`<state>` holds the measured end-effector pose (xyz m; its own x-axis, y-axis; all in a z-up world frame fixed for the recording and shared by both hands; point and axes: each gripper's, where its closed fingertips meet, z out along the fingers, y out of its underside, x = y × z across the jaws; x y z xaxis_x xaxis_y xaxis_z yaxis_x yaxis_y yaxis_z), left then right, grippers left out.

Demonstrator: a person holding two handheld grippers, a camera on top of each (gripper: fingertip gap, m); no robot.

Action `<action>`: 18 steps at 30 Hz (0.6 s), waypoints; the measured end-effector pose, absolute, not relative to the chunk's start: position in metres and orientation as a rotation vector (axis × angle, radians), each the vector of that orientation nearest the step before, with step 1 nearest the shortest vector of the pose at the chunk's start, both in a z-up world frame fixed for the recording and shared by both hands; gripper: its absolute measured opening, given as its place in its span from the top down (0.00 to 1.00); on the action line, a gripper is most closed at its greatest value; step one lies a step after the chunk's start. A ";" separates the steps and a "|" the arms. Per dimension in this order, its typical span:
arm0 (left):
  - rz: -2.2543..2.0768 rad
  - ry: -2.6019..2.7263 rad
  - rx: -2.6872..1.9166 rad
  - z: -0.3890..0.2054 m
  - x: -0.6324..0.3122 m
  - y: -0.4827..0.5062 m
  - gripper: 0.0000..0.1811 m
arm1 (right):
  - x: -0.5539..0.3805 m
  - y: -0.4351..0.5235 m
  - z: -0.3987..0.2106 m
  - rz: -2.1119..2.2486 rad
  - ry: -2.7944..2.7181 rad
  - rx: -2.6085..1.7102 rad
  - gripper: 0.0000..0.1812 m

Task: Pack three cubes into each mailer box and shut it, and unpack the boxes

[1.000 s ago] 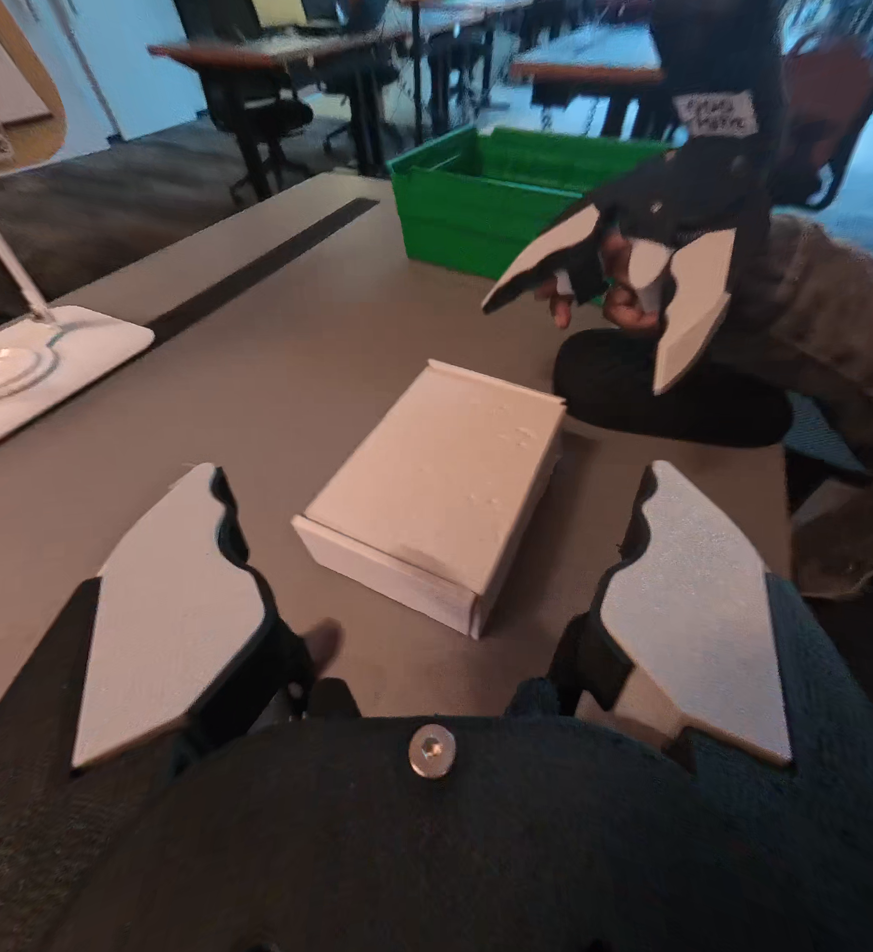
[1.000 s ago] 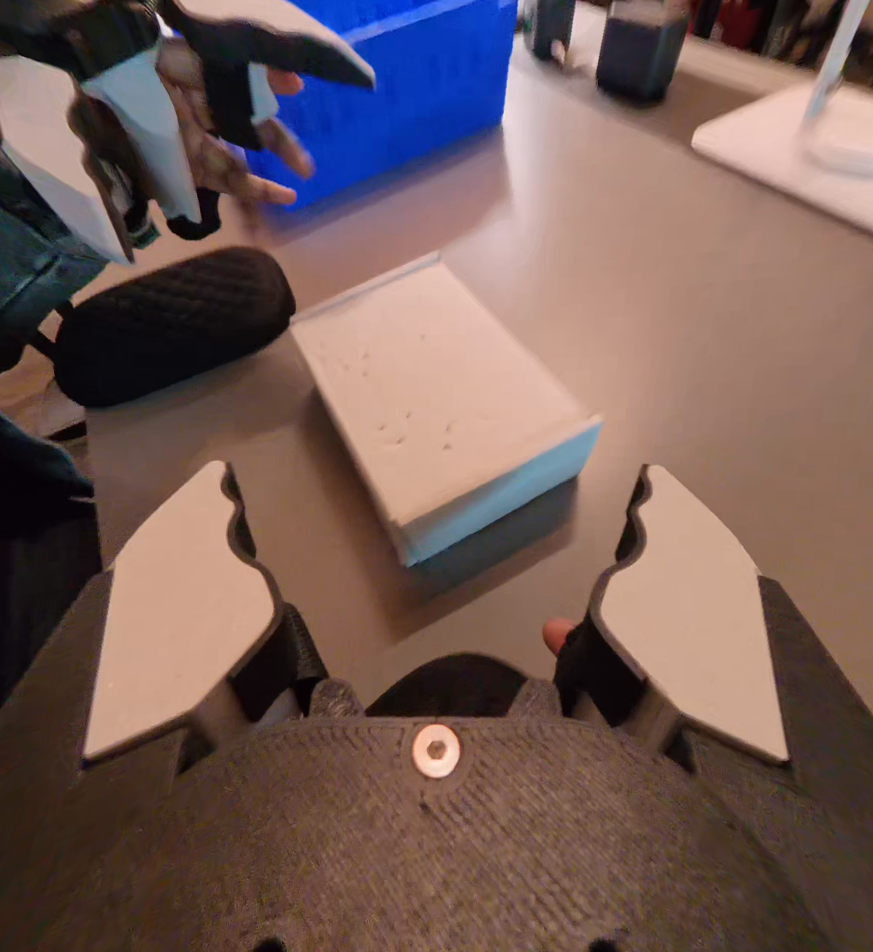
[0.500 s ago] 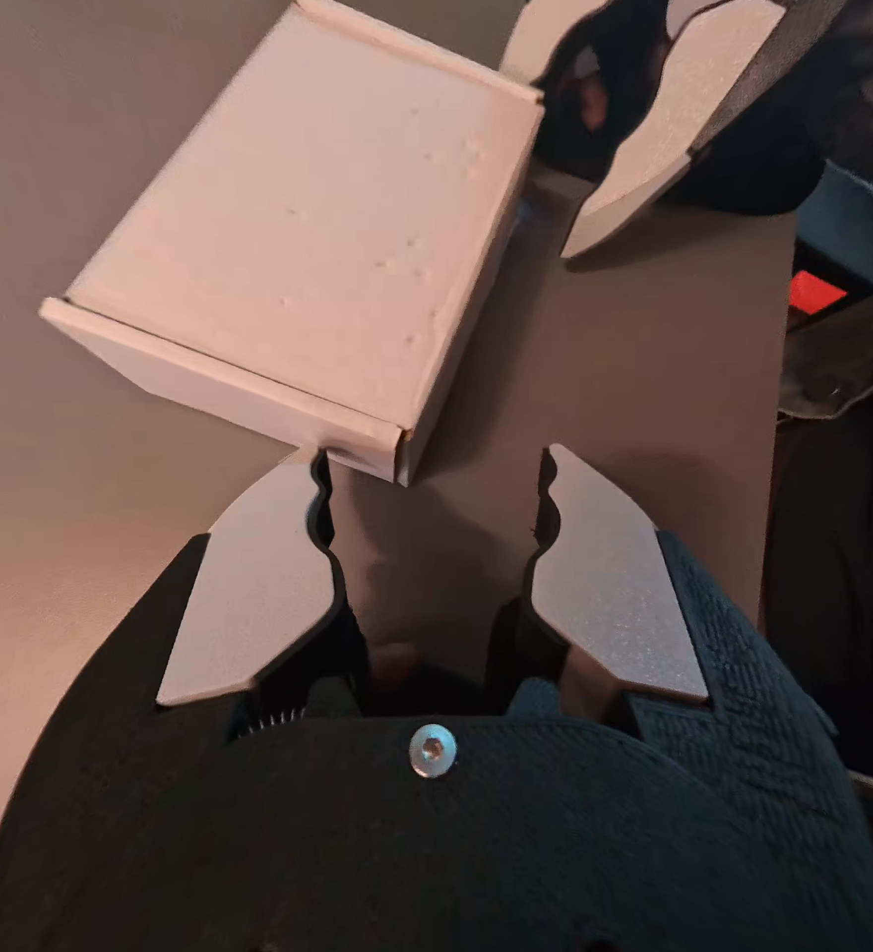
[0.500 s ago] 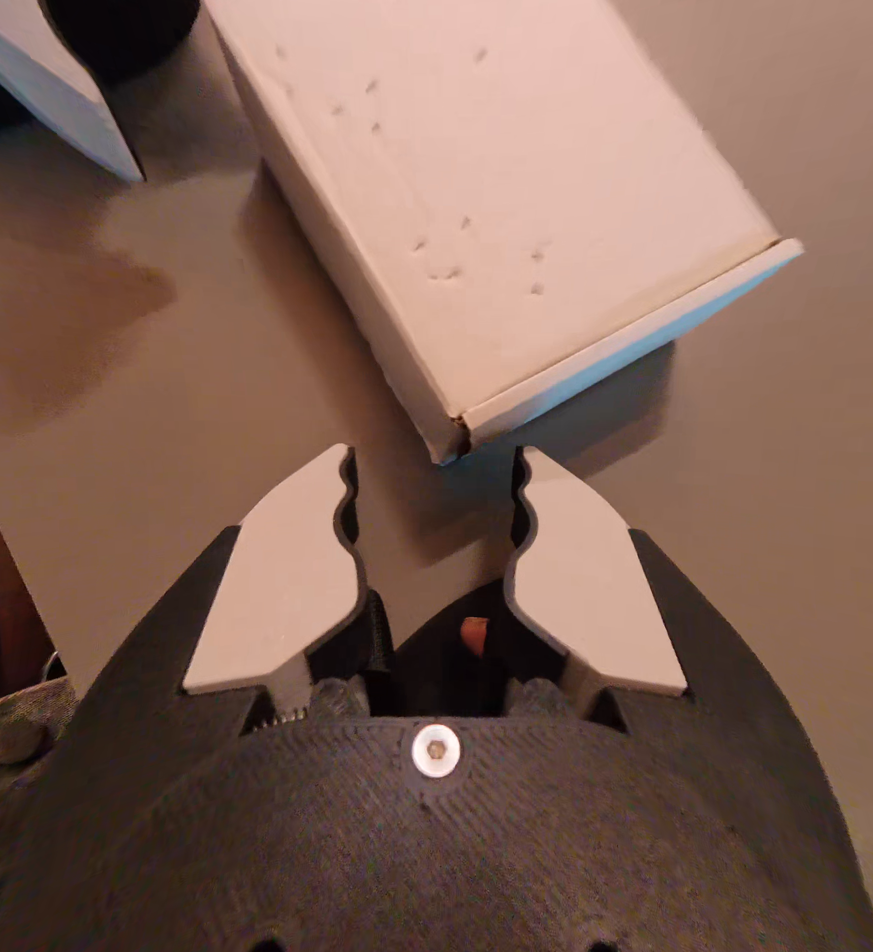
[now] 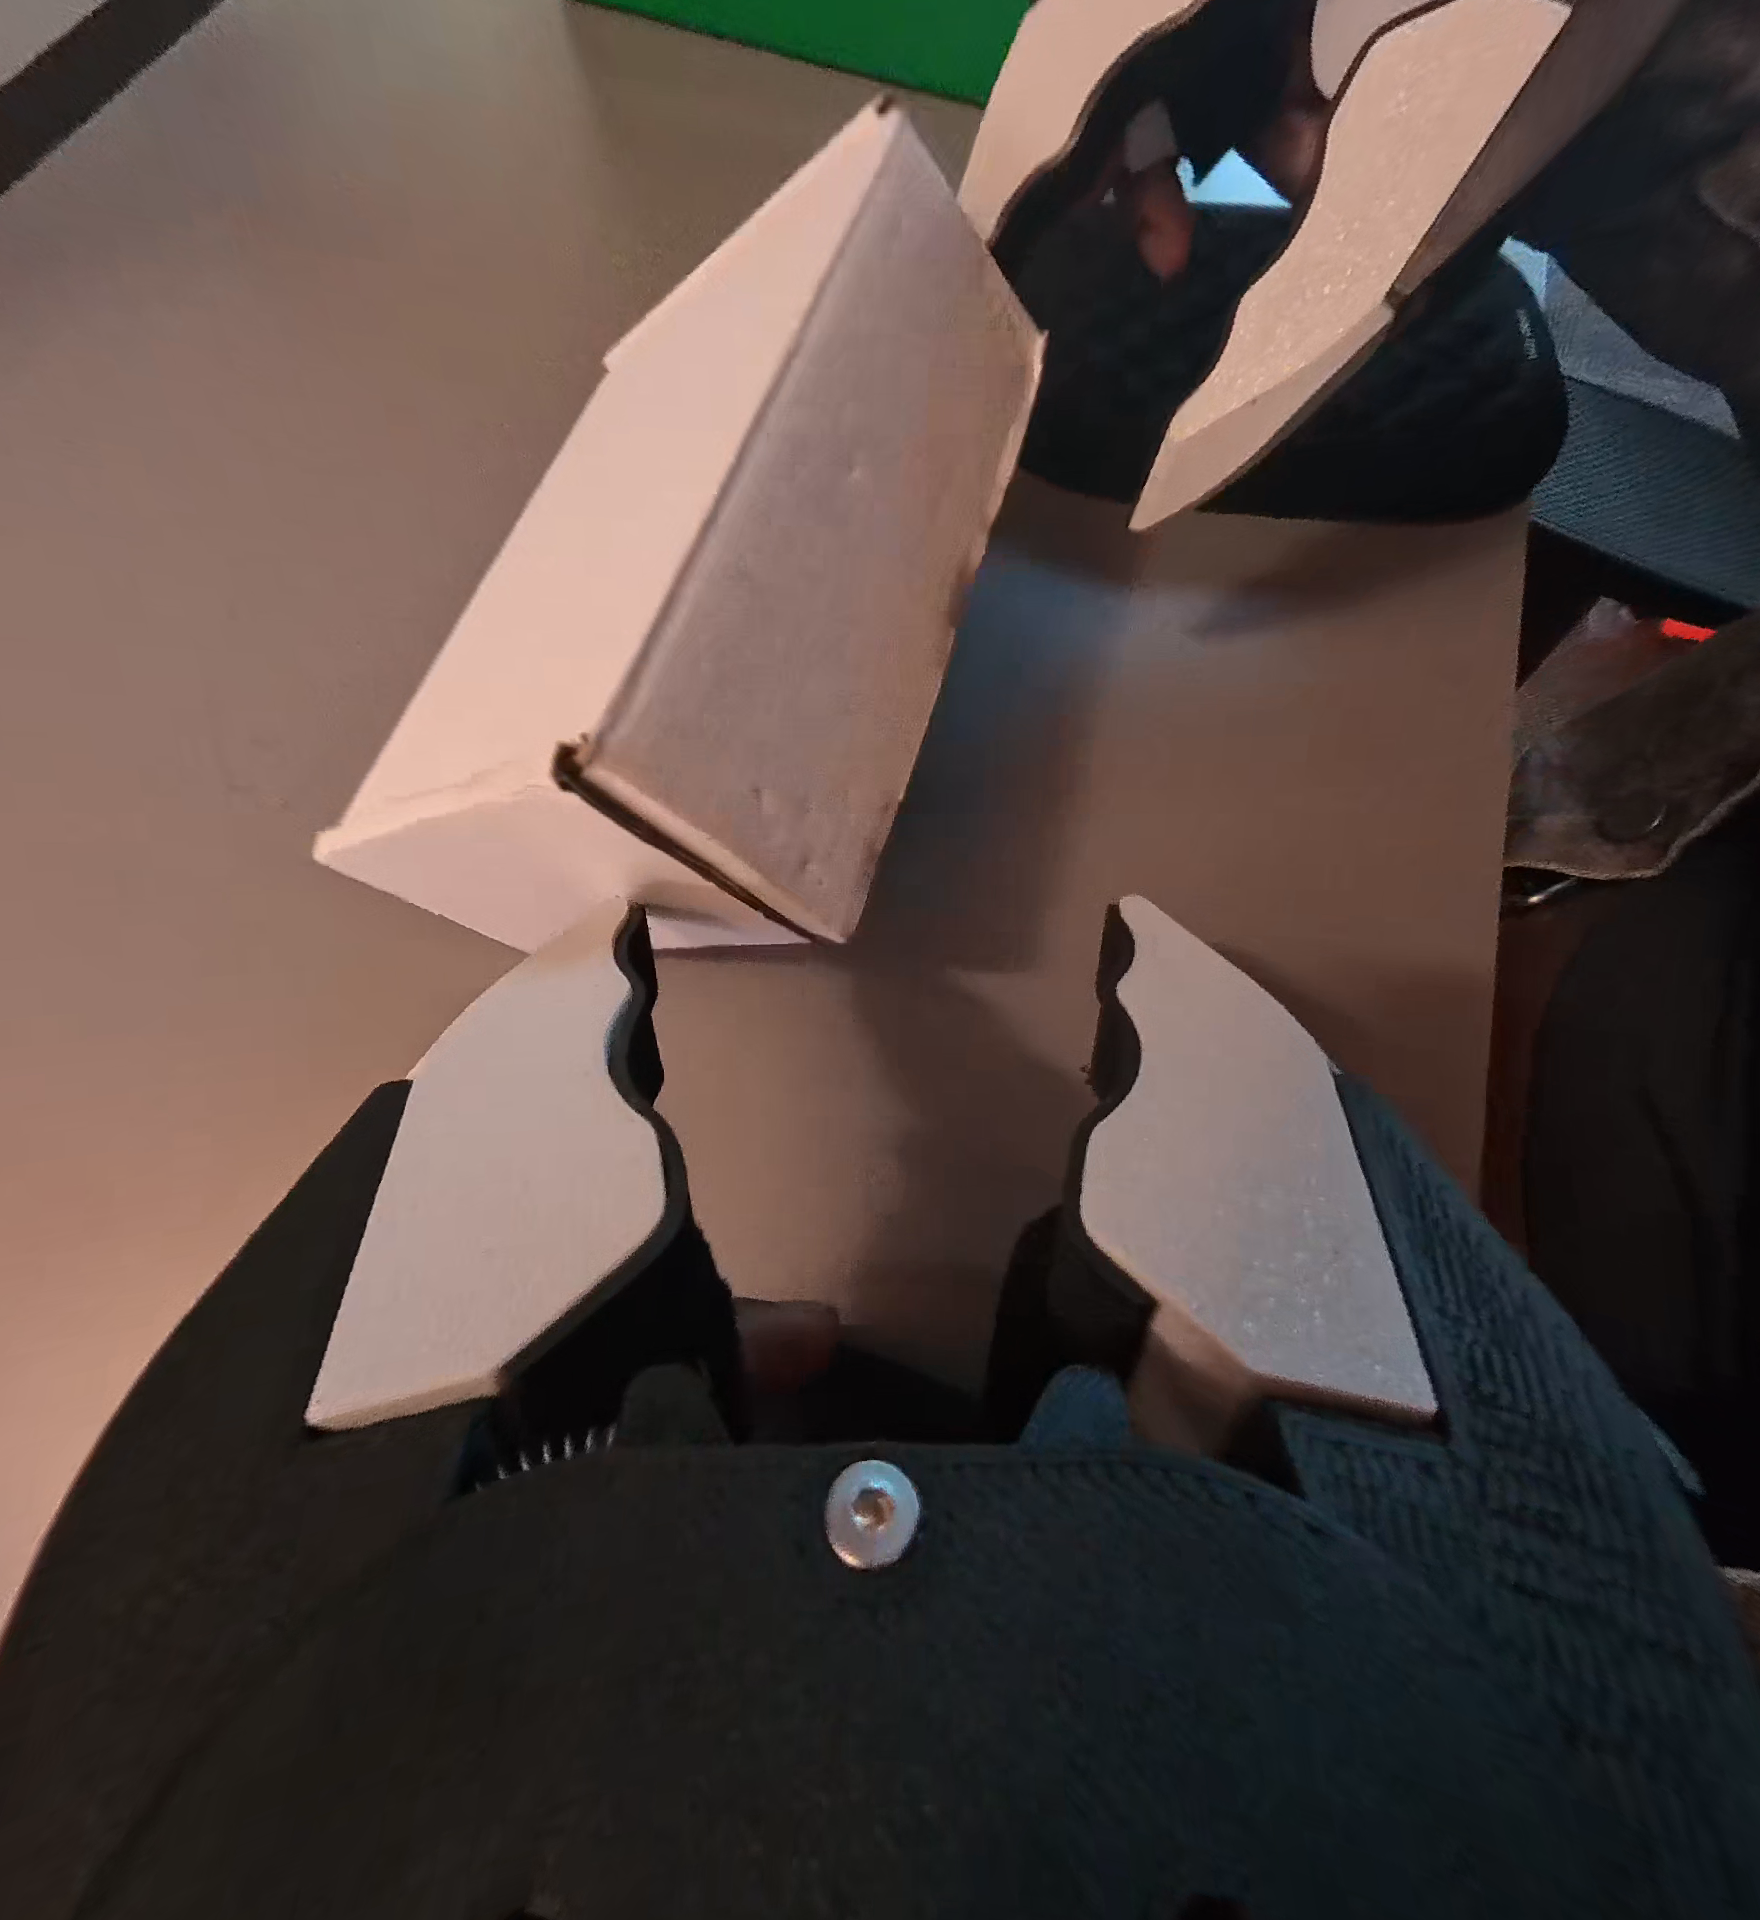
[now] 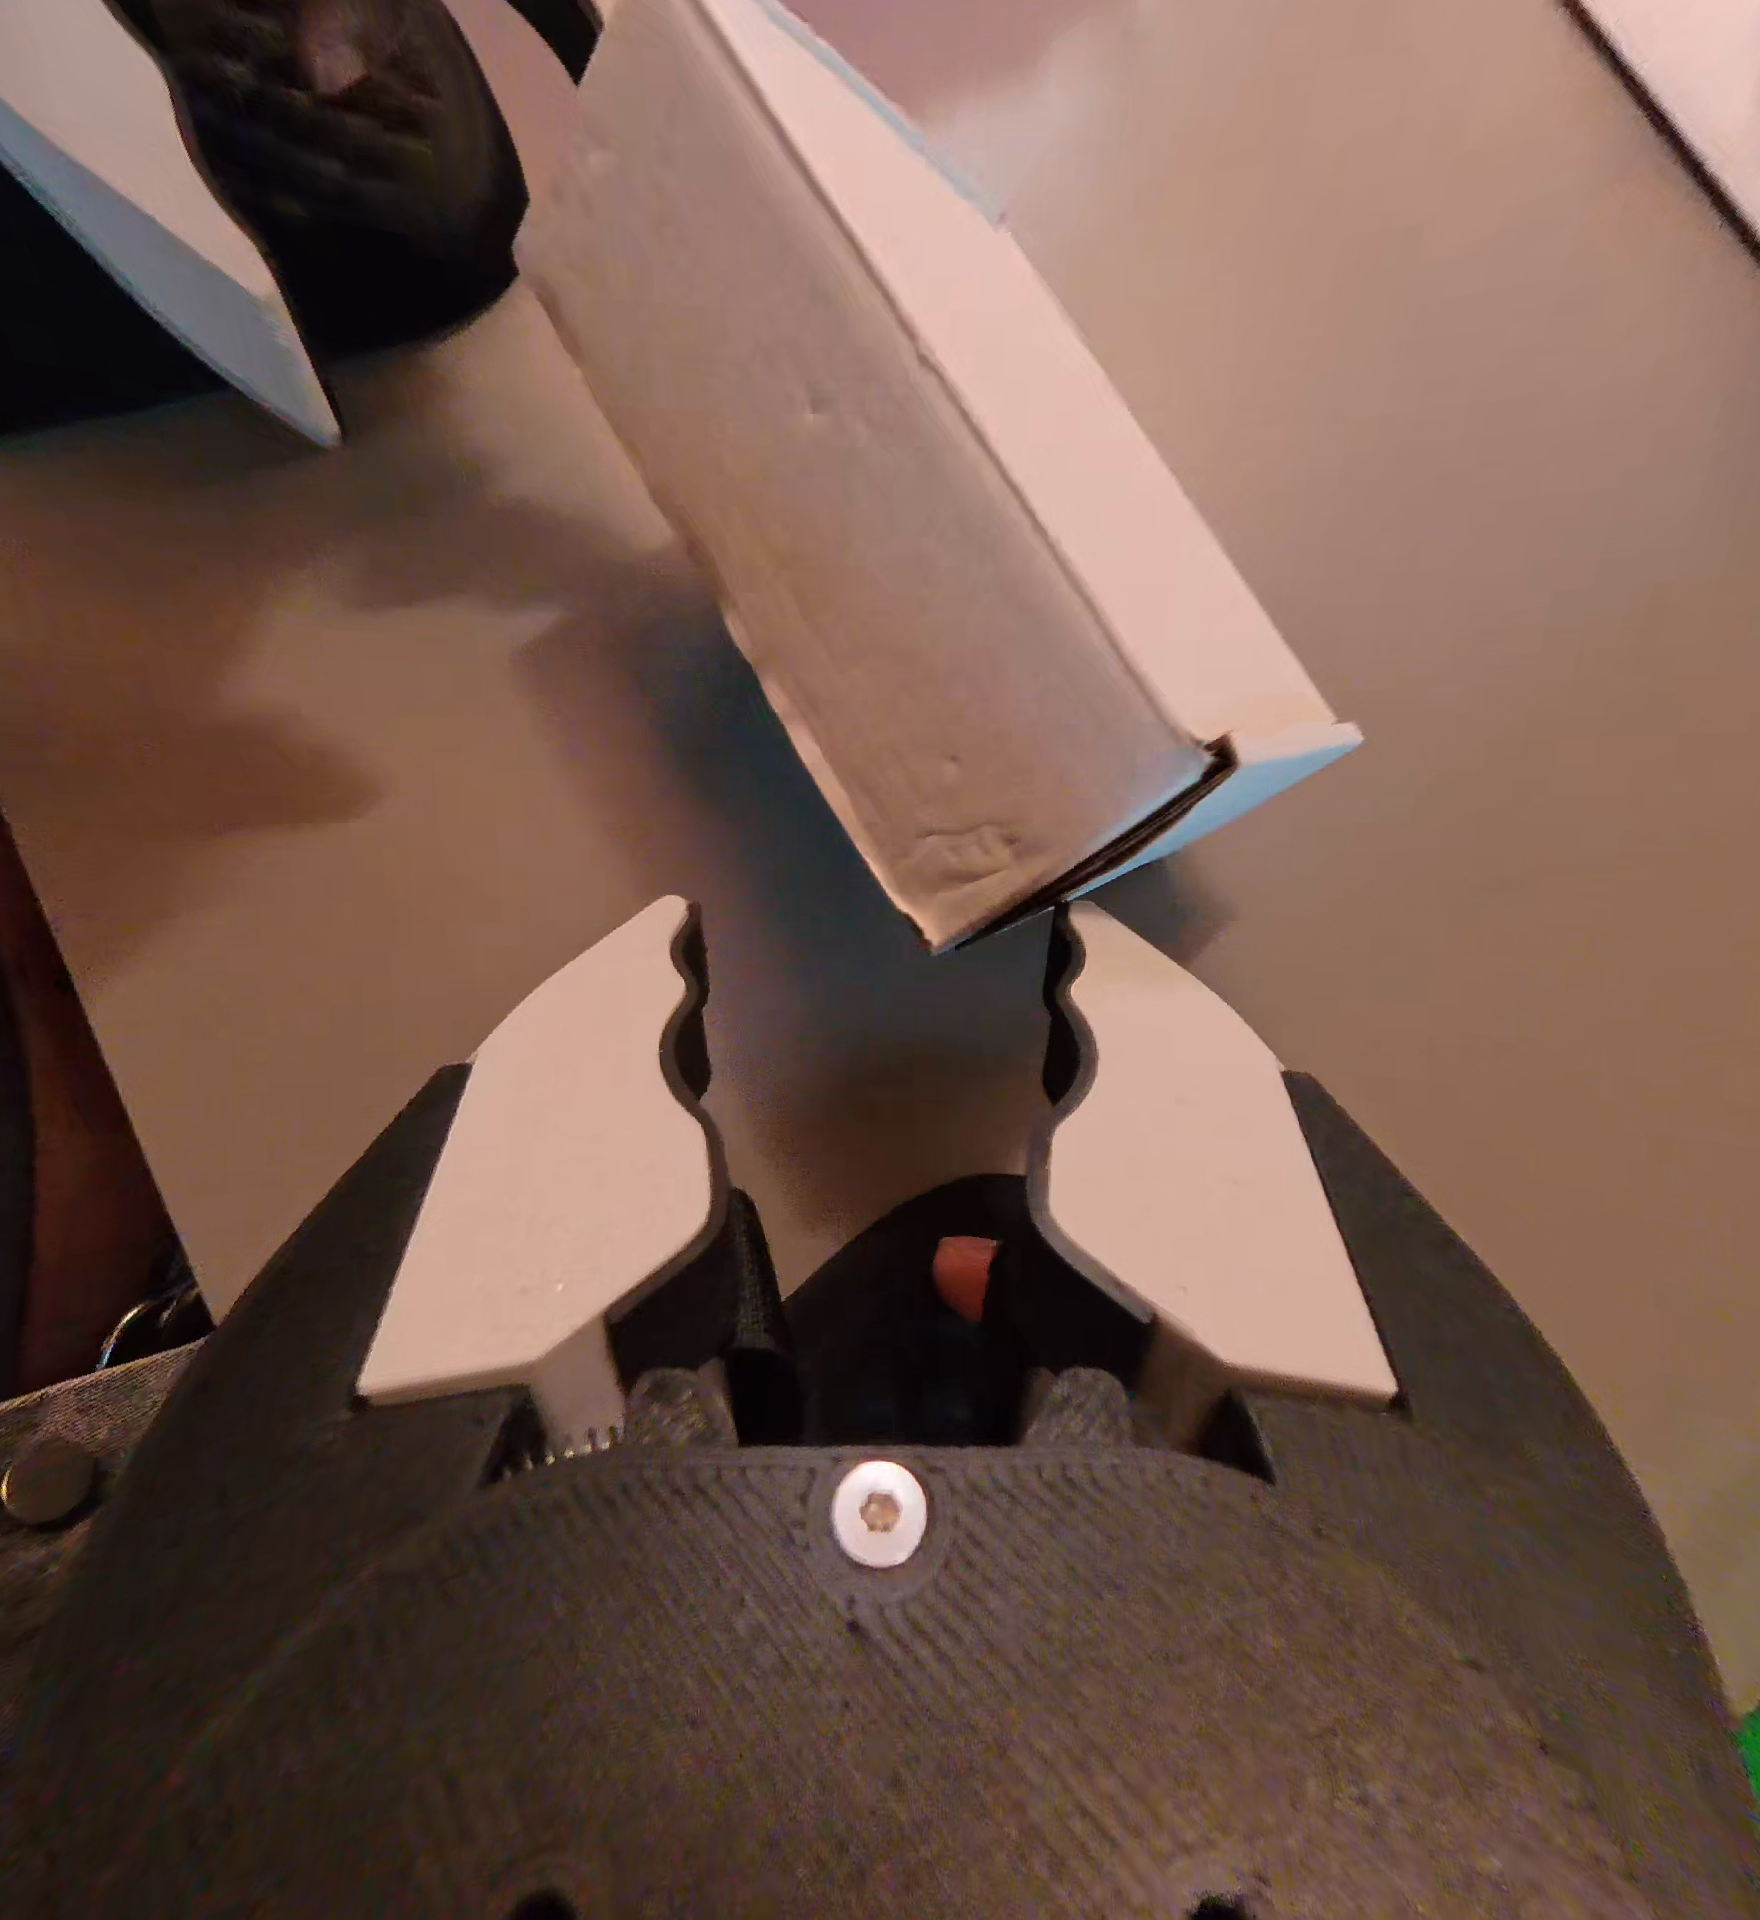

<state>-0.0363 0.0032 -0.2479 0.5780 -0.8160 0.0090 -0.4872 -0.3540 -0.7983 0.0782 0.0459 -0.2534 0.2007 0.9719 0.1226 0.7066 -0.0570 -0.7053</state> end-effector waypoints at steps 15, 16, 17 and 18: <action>-0.575 1.063 -2.016 -0.232 -0.037 0.003 0.55 | 0.075 0.052 -0.231 0.587 -1.511 -1.803 0.64; -0.572 1.060 -2.017 -0.232 -0.038 0.003 0.55 | 0.075 0.052 -0.230 0.596 -1.510 -1.807 0.64; -0.570 1.056 -2.014 -0.232 -0.038 0.004 0.55 | 0.075 0.052 -0.230 0.603 -1.507 -1.811 0.65; -0.575 1.057 -2.012 -0.232 -0.038 0.004 0.55 | 0.076 0.052 -0.230 0.606 -1.506 -1.814 0.65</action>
